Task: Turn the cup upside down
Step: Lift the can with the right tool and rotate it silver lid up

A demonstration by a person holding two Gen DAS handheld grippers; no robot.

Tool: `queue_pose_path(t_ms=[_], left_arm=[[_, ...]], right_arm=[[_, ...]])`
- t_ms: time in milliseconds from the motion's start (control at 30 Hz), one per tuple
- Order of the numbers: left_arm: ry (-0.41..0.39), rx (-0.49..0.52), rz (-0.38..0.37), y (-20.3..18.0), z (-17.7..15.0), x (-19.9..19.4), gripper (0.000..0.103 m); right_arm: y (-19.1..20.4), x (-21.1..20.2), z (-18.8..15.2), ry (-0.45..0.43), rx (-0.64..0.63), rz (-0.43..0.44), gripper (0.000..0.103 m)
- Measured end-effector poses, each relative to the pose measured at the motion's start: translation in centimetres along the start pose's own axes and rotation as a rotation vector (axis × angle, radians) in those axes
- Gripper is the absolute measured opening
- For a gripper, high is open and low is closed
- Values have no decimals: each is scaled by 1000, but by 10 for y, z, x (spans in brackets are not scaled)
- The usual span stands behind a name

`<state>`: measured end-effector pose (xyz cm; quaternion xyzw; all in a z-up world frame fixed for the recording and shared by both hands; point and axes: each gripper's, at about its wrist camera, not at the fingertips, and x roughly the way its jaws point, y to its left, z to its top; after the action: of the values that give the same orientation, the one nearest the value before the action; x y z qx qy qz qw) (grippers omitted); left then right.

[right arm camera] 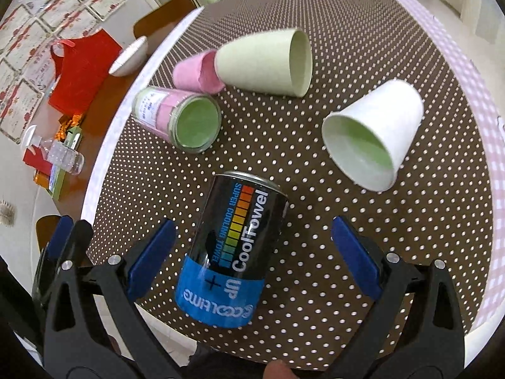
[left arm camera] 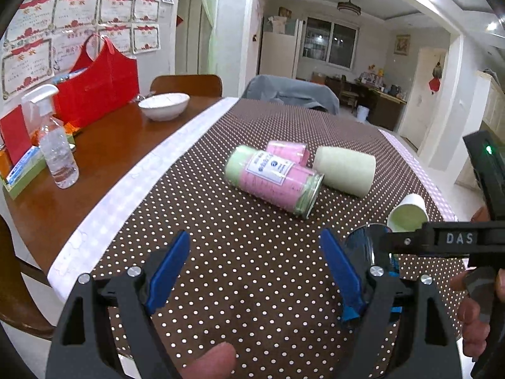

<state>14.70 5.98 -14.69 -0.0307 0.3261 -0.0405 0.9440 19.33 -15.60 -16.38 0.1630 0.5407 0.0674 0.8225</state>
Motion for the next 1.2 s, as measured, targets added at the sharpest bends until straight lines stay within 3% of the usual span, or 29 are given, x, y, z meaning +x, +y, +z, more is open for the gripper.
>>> queue_pose_path(t_ms=[467, 567, 633, 1200], left_arm=[[42, -19, -34, 18, 7, 26, 83], [47, -29, -26, 23, 6, 28, 83], [52, -35, -22, 25, 5, 28, 83], [18, 1, -16, 2, 2, 2, 83]], right_arm=[[6, 36, 19, 164, 101, 34, 86], [6, 44, 22, 201, 102, 35, 81], [8, 49, 24, 213, 82, 12, 68], [-10, 16, 4, 107, 79, 147, 67]])
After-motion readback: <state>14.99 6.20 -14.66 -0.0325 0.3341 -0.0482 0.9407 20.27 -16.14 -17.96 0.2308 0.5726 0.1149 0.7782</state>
